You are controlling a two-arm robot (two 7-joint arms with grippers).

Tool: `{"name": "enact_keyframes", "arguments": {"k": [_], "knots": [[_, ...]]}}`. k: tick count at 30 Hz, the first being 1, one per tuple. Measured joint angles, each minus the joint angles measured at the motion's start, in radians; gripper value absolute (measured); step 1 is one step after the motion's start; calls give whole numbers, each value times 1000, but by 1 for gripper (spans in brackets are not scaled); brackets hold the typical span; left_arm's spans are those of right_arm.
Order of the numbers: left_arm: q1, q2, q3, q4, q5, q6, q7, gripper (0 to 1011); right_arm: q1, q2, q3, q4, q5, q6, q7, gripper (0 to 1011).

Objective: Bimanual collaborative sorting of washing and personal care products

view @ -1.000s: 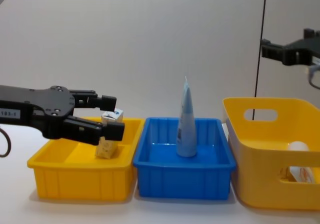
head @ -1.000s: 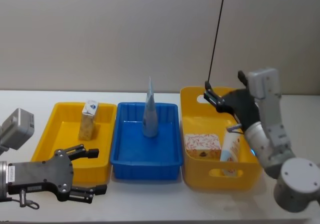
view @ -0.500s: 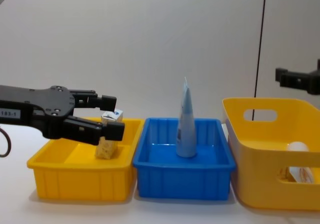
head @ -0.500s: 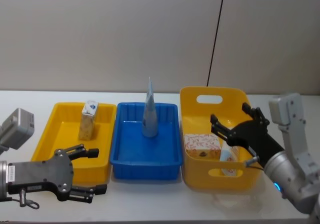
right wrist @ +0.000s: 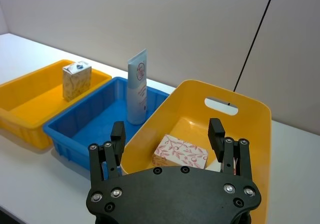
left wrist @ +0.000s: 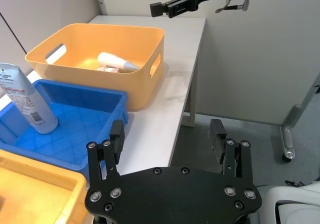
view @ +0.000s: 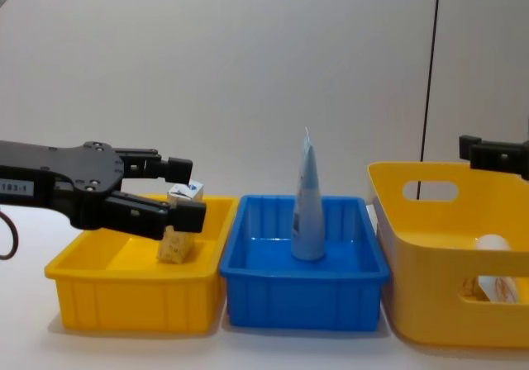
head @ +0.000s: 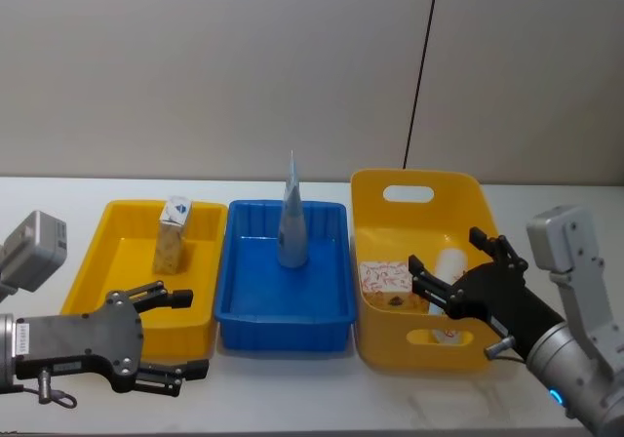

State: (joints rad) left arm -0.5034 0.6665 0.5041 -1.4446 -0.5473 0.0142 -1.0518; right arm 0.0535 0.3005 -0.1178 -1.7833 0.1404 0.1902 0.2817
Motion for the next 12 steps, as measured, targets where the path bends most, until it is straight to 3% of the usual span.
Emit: {"name": "enact_keyframes", "arguments": {"k": [12], "knots": [[0, 0, 0, 0, 0, 0, 0, 1001, -12, -3, -26, -26, -37, 13, -38, 1000]]}}
